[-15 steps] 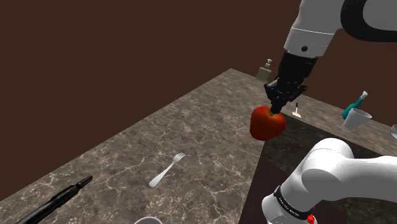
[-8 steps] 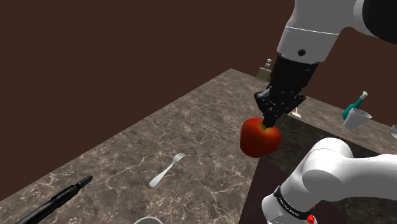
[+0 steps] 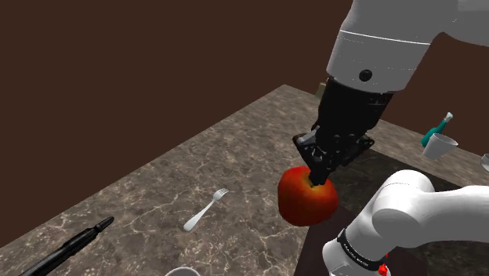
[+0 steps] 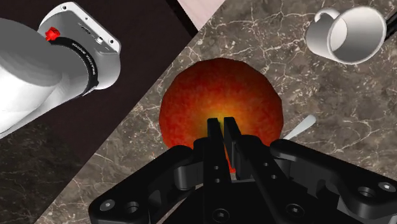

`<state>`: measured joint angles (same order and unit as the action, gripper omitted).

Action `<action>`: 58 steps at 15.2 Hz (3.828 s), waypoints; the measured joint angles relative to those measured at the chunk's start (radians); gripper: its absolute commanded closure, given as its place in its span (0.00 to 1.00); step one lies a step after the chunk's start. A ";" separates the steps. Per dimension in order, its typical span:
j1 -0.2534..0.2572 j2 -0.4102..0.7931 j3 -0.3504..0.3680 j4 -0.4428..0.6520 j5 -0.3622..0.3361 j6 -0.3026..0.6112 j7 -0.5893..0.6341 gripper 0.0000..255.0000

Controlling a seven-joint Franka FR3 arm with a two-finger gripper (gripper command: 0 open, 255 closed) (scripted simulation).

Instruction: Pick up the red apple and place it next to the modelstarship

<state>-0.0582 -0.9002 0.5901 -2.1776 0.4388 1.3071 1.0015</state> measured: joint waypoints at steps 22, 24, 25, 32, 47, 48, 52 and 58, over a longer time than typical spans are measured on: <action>-0.570 0.329 0.905 0.731 0.159 0.038 0.530 1.00; -0.731 0.298 1.033 0.858 0.198 0.008 0.554 1.00; -0.800 0.273 1.088 0.926 0.225 -0.010 0.574 1.00; -0.759 0.252 1.088 0.847 0.240 0.056 0.569 1.00; -0.673 0.208 1.086 0.630 0.274 0.232 0.515 1.00; -0.670 0.204 1.088 0.615 0.278 0.245 0.511 1.00; -0.650 0.191 1.093 0.560 0.293 0.291 0.497 1.00; -0.645 0.166 1.119 0.507 0.321 0.348 0.481 1.00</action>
<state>-0.7035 -0.7338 1.7088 -1.6702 0.7593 1.6547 1.4821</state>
